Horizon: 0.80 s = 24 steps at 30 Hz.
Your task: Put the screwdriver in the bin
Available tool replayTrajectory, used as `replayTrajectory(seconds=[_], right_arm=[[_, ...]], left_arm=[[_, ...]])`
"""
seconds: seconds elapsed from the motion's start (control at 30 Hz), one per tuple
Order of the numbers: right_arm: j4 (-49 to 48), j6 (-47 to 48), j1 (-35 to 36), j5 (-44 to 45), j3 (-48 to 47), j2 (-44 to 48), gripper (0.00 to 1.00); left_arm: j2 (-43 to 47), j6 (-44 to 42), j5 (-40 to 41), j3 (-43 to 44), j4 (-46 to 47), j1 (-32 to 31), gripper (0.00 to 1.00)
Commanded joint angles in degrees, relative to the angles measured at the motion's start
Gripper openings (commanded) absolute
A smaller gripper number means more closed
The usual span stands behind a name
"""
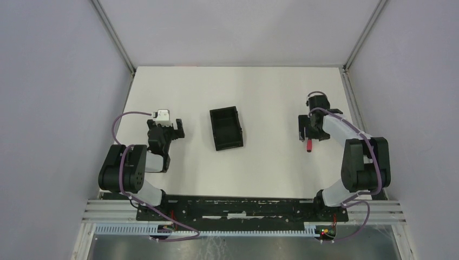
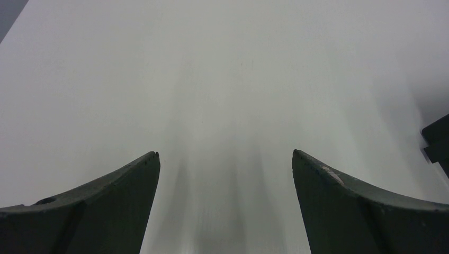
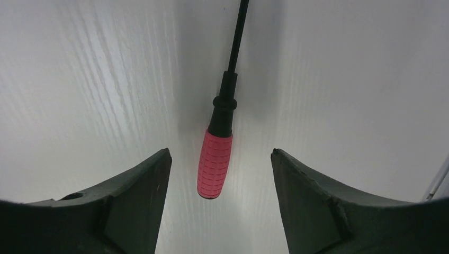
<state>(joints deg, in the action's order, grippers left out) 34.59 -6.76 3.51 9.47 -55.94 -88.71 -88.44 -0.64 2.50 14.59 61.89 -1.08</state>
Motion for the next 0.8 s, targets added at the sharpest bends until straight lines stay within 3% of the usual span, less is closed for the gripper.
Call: replayTrajectory(seconds=[0.0,0.13,0.23,0.37,0.63,0.77], right_arm=[[-6.15,-0.64,-0.94,-1.65,3.53,-2.14,0.73],[-8.99,-0.67,-1.5,-2.14,5.35,-4.76,0.57],[-10.3,-0.71,-1.66,-2.27,5.97,-6.14,0.39],[-7.95,-0.01,-2.04,-3.16,3.62,-7.01,0.0],[15.36,2.61,-1.91,-7.53,-16.14,-5.09,0.0],[19.39,0.72,-1.86,-6.87,-23.83,-2.7,0.0]], left_arm=[[0.93,1.99,0.44,0.18,3.2,-0.06,1.0],[0.99,1.96,0.45,0.18,3.18,-0.06,1.0],[0.99,1.96,0.47,0.18,3.19,-0.06,1.0],[0.99,1.96,0.46,0.18,3.2,-0.06,1.0],[0.99,1.96,0.43,0.18,3.15,-0.04,1.0],[0.99,1.96,0.4,0.18,3.15,-0.06,1.0]])
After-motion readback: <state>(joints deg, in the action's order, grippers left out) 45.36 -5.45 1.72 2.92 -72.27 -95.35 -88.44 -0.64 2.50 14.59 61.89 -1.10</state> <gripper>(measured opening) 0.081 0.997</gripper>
